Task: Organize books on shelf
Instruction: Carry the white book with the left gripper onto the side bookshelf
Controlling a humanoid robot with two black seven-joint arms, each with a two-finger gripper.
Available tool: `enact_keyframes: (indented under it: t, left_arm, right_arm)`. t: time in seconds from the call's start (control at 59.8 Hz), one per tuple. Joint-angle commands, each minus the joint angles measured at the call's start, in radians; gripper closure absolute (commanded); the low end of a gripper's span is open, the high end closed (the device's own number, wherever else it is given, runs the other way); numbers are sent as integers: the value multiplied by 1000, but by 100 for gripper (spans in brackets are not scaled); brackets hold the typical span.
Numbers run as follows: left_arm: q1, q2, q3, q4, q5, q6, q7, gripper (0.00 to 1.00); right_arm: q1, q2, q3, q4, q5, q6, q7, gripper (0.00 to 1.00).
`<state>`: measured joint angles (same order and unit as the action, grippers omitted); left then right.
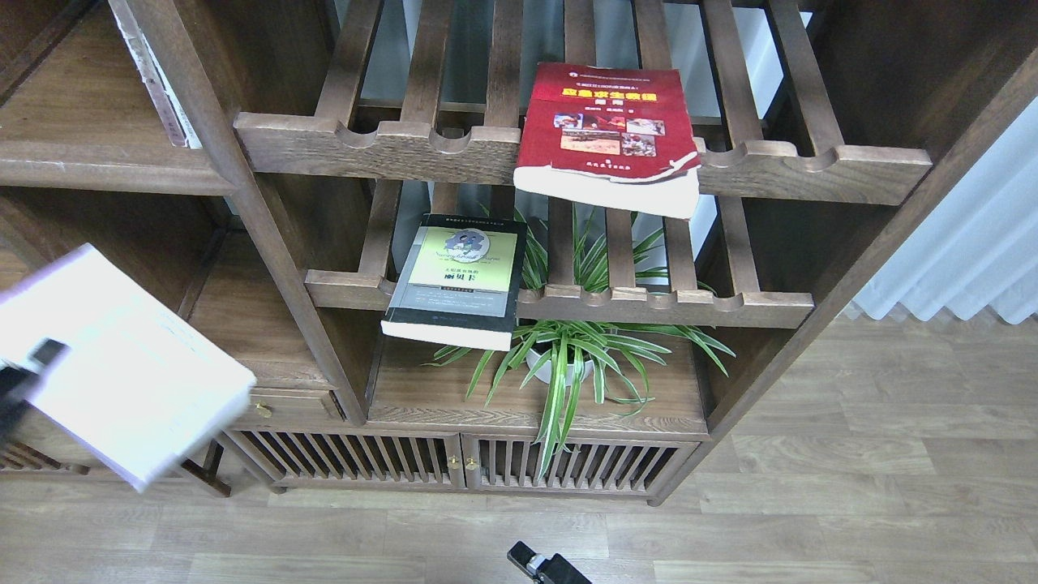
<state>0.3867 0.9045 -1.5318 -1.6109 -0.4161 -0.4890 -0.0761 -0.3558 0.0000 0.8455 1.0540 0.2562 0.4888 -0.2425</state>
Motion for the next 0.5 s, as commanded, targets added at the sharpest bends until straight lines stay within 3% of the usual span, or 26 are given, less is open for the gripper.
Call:
enact_keyframes:
  t: [0.0,0.15,0.234,0.251,0.317,0.384,0.485]
  left_arm:
    - [0,70,-119,-4,-38,0,6,96]
    - [-8,113,-225,5,-32,0,18,95]
    - [-48,120,-277,14,-20,0,58,95]
    - [-131,113,-300,43,31,0,112,95]
    - [-297,90,-291,118,144,0,177,95]
    - [-431,44,-280,172,268,0,206,95]
    - [-592,-42,-277,223,463,0,217,95]
  right_arm:
    - [0,0,-2,-11,0,0,0,1]
    - [0,0,-3,-19,0,0,0,1]
    - [0,0,-10,-19,0,0,0,1]
    - [0,0,-16,-19,0,0,0,1]
    - [0,0,-19,-19,0,0,0,1]
    - [0,0,-23,-19,0,0,0,1]
    - [0,0,-23,-19,0,0,0,1]
